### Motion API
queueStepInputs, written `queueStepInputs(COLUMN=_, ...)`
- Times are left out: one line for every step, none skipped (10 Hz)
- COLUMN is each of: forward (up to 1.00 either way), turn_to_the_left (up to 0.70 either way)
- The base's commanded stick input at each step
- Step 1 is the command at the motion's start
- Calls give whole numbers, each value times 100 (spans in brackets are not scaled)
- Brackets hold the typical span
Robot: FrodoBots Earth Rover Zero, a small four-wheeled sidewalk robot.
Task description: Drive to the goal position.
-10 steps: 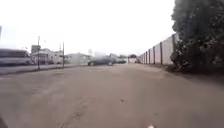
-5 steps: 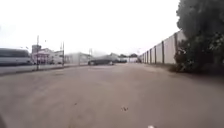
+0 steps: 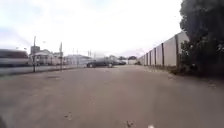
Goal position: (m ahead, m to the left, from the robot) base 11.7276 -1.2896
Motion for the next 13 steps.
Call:
queueStepInputs(forward=50, turn_to_the_left=0)
queueStepInputs(forward=50, turn_to_the_left=0)
queueStepInputs(forward=50, turn_to_the_left=0)
queueStepInputs(forward=50, turn_to_the_left=0)
queueStepInputs(forward=50, turn_to_the_left=0)
queueStepInputs(forward=50, turn_to_the_left=0)
queueStepInputs(forward=50, turn_to_the_left=0)
queueStepInputs(forward=50, turn_to_the_left=0)
queueStepInputs(forward=50, turn_to_the_left=0)
queueStepInputs(forward=50, turn_to_the_left=0)
queueStepInputs(forward=50, turn_to_the_left=0)
queueStepInputs(forward=50, turn_to_the_left=0)
queueStepInputs(forward=50, turn_to_the_left=0)
